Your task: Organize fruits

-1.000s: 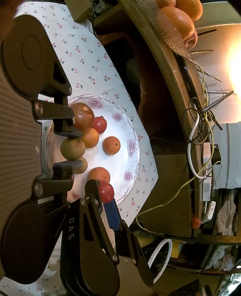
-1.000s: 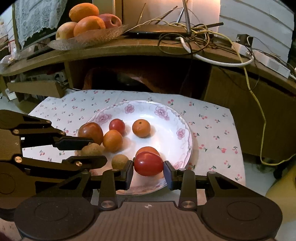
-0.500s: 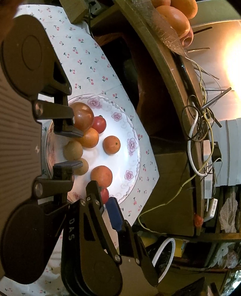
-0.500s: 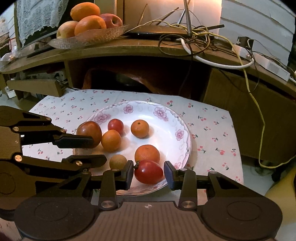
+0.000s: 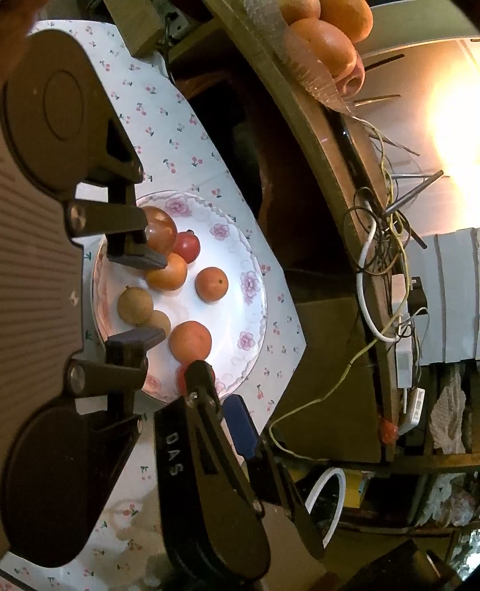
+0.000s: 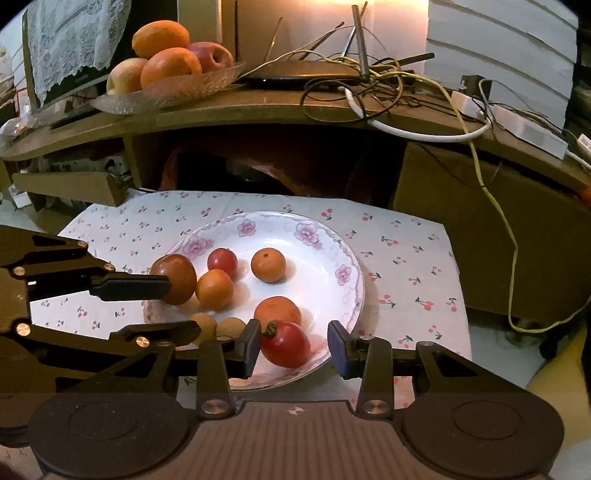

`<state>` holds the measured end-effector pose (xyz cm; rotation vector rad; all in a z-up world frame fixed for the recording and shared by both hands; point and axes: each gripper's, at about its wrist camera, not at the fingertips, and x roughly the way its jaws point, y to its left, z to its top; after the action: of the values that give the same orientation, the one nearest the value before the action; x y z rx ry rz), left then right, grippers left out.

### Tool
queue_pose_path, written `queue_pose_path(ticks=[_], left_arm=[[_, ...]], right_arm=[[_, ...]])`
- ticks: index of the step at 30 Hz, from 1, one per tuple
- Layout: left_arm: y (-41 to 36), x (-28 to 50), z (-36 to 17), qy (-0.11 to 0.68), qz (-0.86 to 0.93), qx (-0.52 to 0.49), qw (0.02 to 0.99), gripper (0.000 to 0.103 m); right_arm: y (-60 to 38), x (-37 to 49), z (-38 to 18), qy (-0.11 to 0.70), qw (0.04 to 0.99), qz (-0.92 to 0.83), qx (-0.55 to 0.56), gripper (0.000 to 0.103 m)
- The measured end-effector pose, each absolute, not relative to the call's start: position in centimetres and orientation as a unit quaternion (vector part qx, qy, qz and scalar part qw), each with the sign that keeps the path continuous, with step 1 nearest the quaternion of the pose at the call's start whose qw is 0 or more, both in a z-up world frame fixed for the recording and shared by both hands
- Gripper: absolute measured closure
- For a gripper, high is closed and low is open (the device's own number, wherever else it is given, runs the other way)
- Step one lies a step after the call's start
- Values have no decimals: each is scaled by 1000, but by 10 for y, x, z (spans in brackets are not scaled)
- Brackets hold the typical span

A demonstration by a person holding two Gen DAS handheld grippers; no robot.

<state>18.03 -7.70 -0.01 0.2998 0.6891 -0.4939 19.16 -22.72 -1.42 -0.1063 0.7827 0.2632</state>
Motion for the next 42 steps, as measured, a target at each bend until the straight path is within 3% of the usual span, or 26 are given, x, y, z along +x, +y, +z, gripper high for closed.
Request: queue_pose_path(ticks=[10,22,27,30,42], left_arm=[[-63,166,6,338,-201,139,909,50],[-61,141,13,333,-154,134,921,27],[-55,124,20,319,-126,137,929,10],[-52,115,25,314,-114,138,933,5],[-39,85,31,328,-87,104,935,0]], right_arm=[[-238,187,-6,374,921,106,-35,64],[-235,156,8,362,925,106,-41,57],[-228,136,13,359,927,106,-39,56],[-222,123,15,353,928,106,-47,54],[-216,73,19,359,929,89,-24,51]])
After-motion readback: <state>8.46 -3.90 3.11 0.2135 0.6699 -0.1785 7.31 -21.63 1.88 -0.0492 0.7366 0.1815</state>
